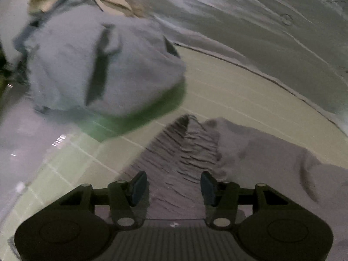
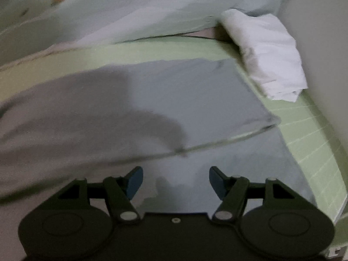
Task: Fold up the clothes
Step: 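Grasp the sweatpants waistband with the left tool and lift it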
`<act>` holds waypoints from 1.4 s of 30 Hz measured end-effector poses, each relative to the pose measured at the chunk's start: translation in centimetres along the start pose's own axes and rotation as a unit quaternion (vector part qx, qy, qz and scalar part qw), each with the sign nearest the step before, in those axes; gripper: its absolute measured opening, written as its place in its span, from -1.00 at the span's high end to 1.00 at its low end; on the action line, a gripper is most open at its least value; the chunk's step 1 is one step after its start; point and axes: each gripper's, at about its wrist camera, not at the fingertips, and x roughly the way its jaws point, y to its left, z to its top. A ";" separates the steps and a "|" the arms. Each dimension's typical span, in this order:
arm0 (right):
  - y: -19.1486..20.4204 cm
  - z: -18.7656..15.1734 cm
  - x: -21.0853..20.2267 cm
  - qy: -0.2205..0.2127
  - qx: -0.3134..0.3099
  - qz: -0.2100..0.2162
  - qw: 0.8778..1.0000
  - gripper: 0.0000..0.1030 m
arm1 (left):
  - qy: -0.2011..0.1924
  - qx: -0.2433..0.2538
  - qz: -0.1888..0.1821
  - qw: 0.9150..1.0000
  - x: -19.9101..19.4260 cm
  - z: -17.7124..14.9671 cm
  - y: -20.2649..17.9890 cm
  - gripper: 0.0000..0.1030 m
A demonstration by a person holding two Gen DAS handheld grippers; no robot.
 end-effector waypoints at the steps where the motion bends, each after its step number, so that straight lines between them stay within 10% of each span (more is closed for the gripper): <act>1: 1.1 -0.7 -0.6 0.004 -0.007 0.000 1.000 -0.32 | 0.005 0.013 -0.006 1.000 0.2 0.0 0.0 -0.10; 15: 10.5 -6.5 -5.8 0.007 0.063 0.003 0.998 -0.32 | 0.012 0.129 -0.104 0.986 2.5 2.9 0.2 -0.06; 22: 12.0 -7.7 -7.7 0.002 0.066 -0.022 0.998 -0.32 | -0.011 0.110 -0.122 0.986 1.7 5.7 2.9 0.65; 26: 12.0 -8.2 -8.5 0.002 0.056 -0.035 0.998 -0.32 | -0.053 0.106 -0.088 0.989 1.2 7.7 4.6 0.65; 30: 12.0 -8.4 -8.4 0.005 0.061 -0.037 0.997 -0.32 | -0.057 0.114 -0.060 0.990 1.1 7.7 4.9 0.23; 34: 12.5 -7.9 -8.6 -0.004 0.047 -0.029 0.998 -0.32 | -0.062 0.120 -0.085 0.987 -1.0 6.2 5.3 0.16; 42: 13.7 -7.9 -9.2 -0.016 0.024 0.001 1.000 -0.32 | 0.007 0.060 -0.090 0.994 -2.5 1.1 9.0 0.19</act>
